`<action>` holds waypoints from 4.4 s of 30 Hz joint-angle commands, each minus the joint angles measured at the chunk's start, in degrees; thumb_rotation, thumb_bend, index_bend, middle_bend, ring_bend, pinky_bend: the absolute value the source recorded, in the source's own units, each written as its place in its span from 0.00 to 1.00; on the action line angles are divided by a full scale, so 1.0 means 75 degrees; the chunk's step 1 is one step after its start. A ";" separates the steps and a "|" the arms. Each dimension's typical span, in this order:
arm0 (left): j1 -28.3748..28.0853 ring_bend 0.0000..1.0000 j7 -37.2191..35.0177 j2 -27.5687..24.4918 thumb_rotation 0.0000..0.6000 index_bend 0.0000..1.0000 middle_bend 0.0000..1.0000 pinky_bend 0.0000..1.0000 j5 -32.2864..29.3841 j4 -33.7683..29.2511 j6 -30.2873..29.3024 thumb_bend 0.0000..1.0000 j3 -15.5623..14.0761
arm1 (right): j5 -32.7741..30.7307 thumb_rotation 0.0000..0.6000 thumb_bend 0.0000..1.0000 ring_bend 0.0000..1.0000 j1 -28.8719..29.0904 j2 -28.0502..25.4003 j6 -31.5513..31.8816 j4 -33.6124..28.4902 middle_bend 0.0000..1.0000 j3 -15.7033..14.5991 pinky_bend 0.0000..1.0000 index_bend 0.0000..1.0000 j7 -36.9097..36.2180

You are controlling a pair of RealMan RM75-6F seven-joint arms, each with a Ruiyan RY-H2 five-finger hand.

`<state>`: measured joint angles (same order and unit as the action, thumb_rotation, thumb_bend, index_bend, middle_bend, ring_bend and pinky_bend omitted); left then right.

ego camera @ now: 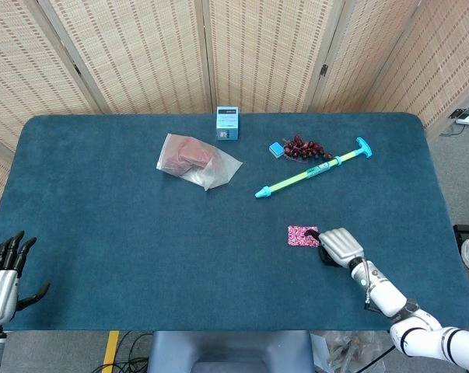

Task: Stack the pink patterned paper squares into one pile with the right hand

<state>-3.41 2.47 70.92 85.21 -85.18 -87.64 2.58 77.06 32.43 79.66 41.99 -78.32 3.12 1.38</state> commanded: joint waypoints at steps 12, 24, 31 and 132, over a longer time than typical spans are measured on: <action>-0.0013 0.04 -0.0026 0.0005 1.00 0.13 0.05 0.11 -0.0018 0.0010 0.0050 0.26 0.0013 | -0.0010 1.00 0.91 1.00 -0.0134 -0.0228 0.0176 -0.0502 1.00 -0.0440 1.00 0.19 0.0354; -0.0006 0.04 -0.0085 0.0017 1.00 0.13 0.05 0.11 0.0005 0.0035 0.0044 0.26 0.0005 | 0.0367 1.00 0.91 1.00 -0.0610 -0.0623 0.0645 -0.1347 1.00 -0.1126 1.00 0.19 0.0578; 0.0003 0.04 -0.0123 0.0042 1.00 0.13 0.05 0.11 0.0008 0.0087 0.0042 0.26 0.0000 | 0.0696 1.00 0.91 1.00 -0.0801 -0.0738 0.1131 -0.1465 1.00 -0.1183 1.00 0.19 0.0414; 0.0047 0.04 0.0054 0.0009 1.00 0.13 0.05 0.11 -0.0048 -0.0035 0.0056 0.26 0.0003 | -0.0916 1.00 0.28 1.00 -0.0482 -0.0196 0.1417 -0.0795 0.96 0.0015 1.00 0.19 0.0872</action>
<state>-3.07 2.89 70.99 84.86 -85.44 -87.21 2.61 71.18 28.86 77.25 51.42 -83.70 2.20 6.82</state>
